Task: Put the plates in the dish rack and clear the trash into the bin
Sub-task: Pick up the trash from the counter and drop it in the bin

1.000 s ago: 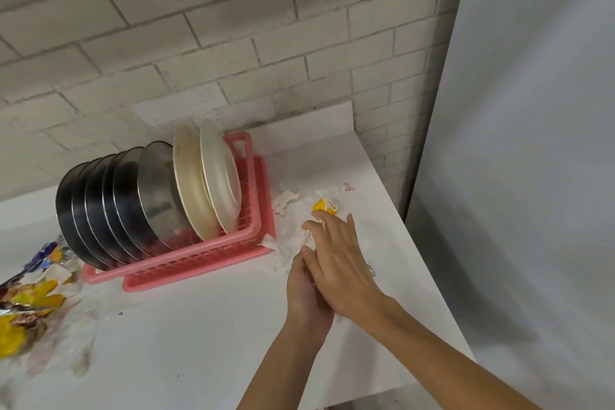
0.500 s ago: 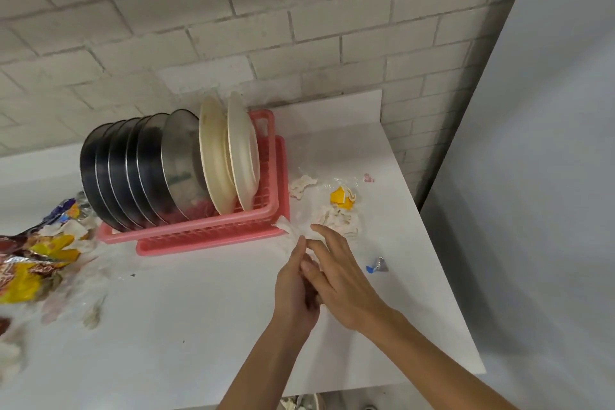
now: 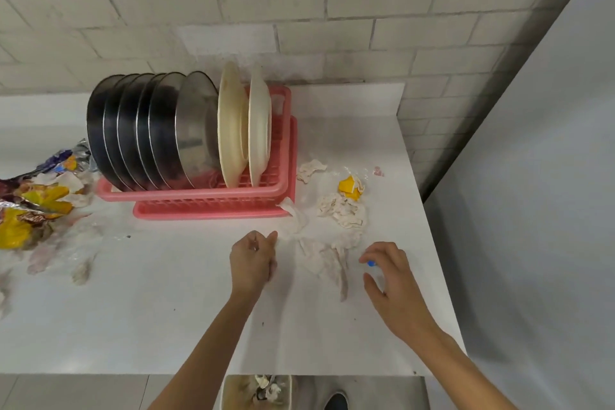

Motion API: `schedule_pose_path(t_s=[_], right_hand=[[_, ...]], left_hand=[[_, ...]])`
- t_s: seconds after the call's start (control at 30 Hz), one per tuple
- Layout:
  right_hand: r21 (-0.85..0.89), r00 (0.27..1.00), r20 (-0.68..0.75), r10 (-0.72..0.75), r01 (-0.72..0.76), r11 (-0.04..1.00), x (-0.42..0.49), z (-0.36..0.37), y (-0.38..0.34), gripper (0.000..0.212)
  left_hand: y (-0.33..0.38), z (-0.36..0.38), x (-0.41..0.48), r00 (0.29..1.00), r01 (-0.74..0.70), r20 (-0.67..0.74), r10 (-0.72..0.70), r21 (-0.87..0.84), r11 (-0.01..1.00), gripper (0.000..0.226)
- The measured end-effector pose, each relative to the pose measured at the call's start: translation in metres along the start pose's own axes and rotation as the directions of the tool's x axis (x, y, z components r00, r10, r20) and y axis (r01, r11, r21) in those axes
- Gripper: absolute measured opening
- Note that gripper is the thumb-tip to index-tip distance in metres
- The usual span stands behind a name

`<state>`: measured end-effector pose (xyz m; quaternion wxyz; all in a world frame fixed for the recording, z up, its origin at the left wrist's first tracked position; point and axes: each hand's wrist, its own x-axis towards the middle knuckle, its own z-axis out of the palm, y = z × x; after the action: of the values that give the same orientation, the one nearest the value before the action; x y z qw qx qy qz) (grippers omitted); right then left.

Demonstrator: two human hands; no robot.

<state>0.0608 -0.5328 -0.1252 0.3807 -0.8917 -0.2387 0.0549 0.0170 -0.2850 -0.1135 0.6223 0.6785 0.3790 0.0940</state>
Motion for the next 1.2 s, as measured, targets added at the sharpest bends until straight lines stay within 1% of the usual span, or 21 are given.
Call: schedule_pose_path(t_s=[0.03, 0.1, 0.2, 0.27, 0.3, 0.37, 0.43, 0.47, 0.5, 0.53, 0.63, 0.7, 0.77, 0.83, 0.9, 0.97, 1.03, 1.07, 1.1, 1.17, 1.2], right_hand=[[-0.012, 1.000, 0.007, -0.014, 0.014, 1.000, -0.001, 0.000, 0.000, 0.025], [-0.015, 0.999, 0.019, -0.030, 0.031, 0.999, -0.001, 0.002, 0.000, 0.024], [-0.004, 1.000, 0.000, -0.031, 0.031, 1.000, 0.004, 0.007, -0.002, 0.023], [-0.023, 0.998, -0.009, -0.058, 0.058, 0.998, 0.008, 0.014, -0.007, 0.024], [-0.058, 0.997, -0.008, -0.078, 0.077, 0.995, 0.011, 0.019, -0.010, 0.030], [-0.159, 0.995, 0.019, -0.096, 0.098, 0.982, 0.018, 0.035, -0.016, 0.049], [-0.264, 0.995, 0.069, -0.068, 0.084, 0.961, 0.023, 0.052, -0.021, 0.067], [-0.306, 0.995, 0.094, -0.033, 0.060, 0.950, 0.025, 0.060, -0.023, 0.071], [-0.330, 0.993, 0.119, 0.001, 0.039, 0.943, 0.027, 0.067, -0.022, 0.070], [-0.336, 0.991, 0.136, 0.012, 0.035, 0.941, 0.028, 0.072, -0.021, 0.063], [-0.283, 0.984, 0.121, -0.132, 0.161, 0.945, 0.030, 0.080, -0.018, 0.039], [-0.200, 0.975, 0.111, -0.194, 0.213, 0.956, 0.031, 0.084, -0.011, 0.034], [-0.092, 0.968, 0.127, -0.215, 0.228, 0.969, 0.030, 0.086, -0.007, 0.036], [0.046, 0.978, 0.123, -0.171, 0.167, 0.985, 0.028, 0.084, -0.006, 0.041], [0.249, 0.991, 0.124, -0.052, 0.020, 0.968, 0.025, 0.076, -0.011, 0.040], [0.450, 0.991, 0.105, 0.083, -0.122, 0.885, 0.022, 0.069, -0.016, 0.036], [0.569, 0.971, 0.111, 0.210, -0.236, 0.788, 0.023, 0.063, -0.020, 0.025], [0.596, 0.956, 0.136, 0.261, -0.290, 0.749, 0.024, 0.060, -0.022, 0.020], [0.587, 0.941, 0.168, 0.294, -0.335, 0.737, 0.026, 0.060, -0.025, 0.028], [0.473, 0.931, 0.205, 0.304, -0.366, 0.802, 0.030, 0.061, -0.028, 0.051], [0.393, 0.935, 0.194, 0.296, -0.351, 0.850, 0.031, 0.063, -0.029, 0.053]], left_hand=[[-0.008, 0.002, 0.001, 1.000, -0.024, -0.011, 0.025, 0.063, 0.998, 0.041], [-0.021, 0.005, 0.004, 0.999, -0.051, -0.012, 0.053, 0.111, 0.993, 0.041], [-0.027, 0.006, 0.009, 0.998, -0.063, -0.006, 0.064, 0.095, 0.994, 0.044], [-0.029, 0.006, 0.010, 0.998, -0.067, -0.006, 0.068, 0.067, 0.996, 0.046], [-0.030, 0.006, 0.011, 0.998, -0.066, -0.003, 0.066, 0.055, 0.996, 0.046], [-0.032, 0.006, 0.011, 0.998, -0.059, 0.004, 0.059, 0.030, 0.998, 0.045], [-0.034, 0.005, 0.011, 0.999, -0.054, 0.005, 0.054, 0.020, 0.998, 0.043], [-0.034, 0.005, 0.012, 0.998, -0.055, 0.003, 0.055, 0.023, 0.998, 0.042], [-0.034, 0.005, 0.012, 0.998, -0.058, 0.004, 0.058, 0.027, 0.998, 0.041], [-0.034, 0.006, 0.012, 0.998, -0.063, 0.009, 0.062, 0.031, 0.998, 0.041], [-0.031, 0.005, 0.012, 0.997, -0.080, 0.014, 0.079, 0.062, 0.995, 0.042], [-0.031, 0.005, 0.012, 0.996, -0.084, 0.023, 0.082, 0.076, 0.994, 0.041], [-0.032, 0.005, 0.013, 0.996, -0.085, 0.028, 0.083, 0.083, 0.993, 0.041], [-0.032, 0.006, 0.014, 0.996, -0.089, 0.029, 0.087, 0.092, 0.992, 0.040], [-0.034, 0.007, 0.015, 0.996, -0.092, 0.026, 0.090, 0.101, 0.991, 0.038], [-0.036, 0.008, 0.015, 0.996, -0.090, 0.019, 0.088, 0.106, 0.990, 0.037], [-0.037, 0.009, 0.015, 0.997, -0.082, 0.008, 0.082, 0.112, 0.990, 0.036], [-0.037, 0.010, 0.015, 0.997, -0.081, 0.003, 0.081, 0.114, 0.990, 0.036], [-0.037, 0.010, 0.016, 0.997, -0.083, -0.001, 0.083, 0.118, 0.990, 0.036], [-0.037, 0.010, 0.016, 0.996, -0.093, 0.001, 0.094, 0.138, 0.986, 0.037], [-0.037, 0.010, 0.016, 0.995, -0.098, 0.003, 0.098, 0.149, 0.984, 0.037]])
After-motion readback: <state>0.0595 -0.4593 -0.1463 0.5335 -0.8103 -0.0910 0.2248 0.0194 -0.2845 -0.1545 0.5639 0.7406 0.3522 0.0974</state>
